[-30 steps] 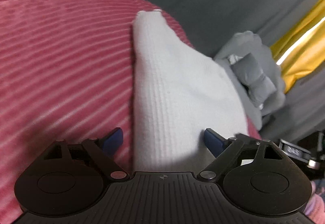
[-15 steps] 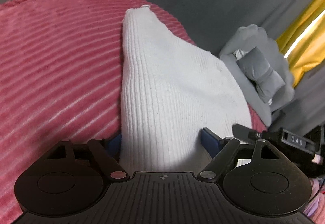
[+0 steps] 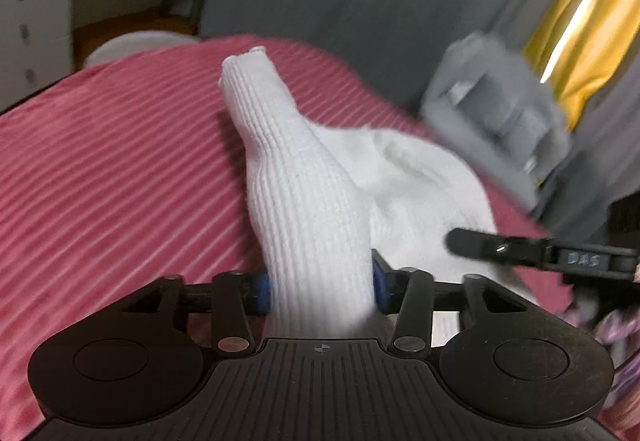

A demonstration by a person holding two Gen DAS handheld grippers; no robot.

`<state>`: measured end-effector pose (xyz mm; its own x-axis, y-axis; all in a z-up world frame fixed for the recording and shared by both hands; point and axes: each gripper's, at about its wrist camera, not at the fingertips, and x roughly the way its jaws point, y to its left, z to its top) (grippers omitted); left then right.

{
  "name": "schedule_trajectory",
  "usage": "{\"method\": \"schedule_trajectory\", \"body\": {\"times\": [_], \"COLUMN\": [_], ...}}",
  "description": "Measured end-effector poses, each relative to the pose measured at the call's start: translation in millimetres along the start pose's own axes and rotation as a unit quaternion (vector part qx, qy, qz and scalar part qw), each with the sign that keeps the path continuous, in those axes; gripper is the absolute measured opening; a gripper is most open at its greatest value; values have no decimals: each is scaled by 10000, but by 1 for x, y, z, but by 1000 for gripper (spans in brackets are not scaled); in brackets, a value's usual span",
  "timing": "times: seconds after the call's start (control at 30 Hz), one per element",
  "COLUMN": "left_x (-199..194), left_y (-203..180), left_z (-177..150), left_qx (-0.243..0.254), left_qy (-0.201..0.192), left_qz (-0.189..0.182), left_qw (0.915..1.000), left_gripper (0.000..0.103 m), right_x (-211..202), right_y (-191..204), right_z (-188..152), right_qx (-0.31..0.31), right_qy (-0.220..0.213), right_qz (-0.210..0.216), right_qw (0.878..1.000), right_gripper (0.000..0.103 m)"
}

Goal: Fold small clothes

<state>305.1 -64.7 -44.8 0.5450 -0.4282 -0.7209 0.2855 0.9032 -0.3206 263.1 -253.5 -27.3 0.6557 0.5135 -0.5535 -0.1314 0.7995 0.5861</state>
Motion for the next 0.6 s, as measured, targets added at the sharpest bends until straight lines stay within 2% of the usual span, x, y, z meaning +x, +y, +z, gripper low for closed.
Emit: {"method": "schedule_trajectory", "body": {"times": [0.07,0.13,0.17,0.27,0.33,0.37,0.43,0.47,0.5,0.53,0.6], "left_x": [-11,-27,-34,-43,-38,-35,-31,-29,-28,-27,-27], "left_y": [4,7,9,10,8,8,6,7,8,9,8], "left_z": [-15,-25,-29,-44,-51,-54,-60,-63,-66,-67,-71], "left_qx": [168,379,402,533,592,650,870,905,876,829,872], "left_qy": [83,-82,-142,-174,-116,-61,-67,-95,-67,-11,20], "left_qz": [591,727,749,817,879,934,1118,1236,1243,1241,1373], "left_qw": [9981,9966,9963,9951,9943,9935,9899,9882,9883,9888,9867], "left_gripper": [58,66,68,70,71,72,86,87,87,89,90], "right_x": [2,-6,-15,-36,-38,-35,-25,-17,-8,0,6], "right_y": [15,30,39,63,77,82,78,76,73,69,63], "right_z": [-19,-39,-51,-83,-99,-104,-111,-113,-116,-119,-123], "right_qx": [-209,-405,-521,-546,-647,-689,-519,-497,-545,-567,-354], "right_qy": [122,-67,-247,-393,-405,-377,-174,-5,226,385,387], "right_qz": [-371,-975,-1133,-916,-968,-1051,-1221,-1498,-1942,-2152,-2122], "right_qw": [9990,9944,9919,9935,9924,9914,9910,9875,9792,9742,9758], "right_gripper": [42,44,44,43,43,42,38,34,33,33,33]}}
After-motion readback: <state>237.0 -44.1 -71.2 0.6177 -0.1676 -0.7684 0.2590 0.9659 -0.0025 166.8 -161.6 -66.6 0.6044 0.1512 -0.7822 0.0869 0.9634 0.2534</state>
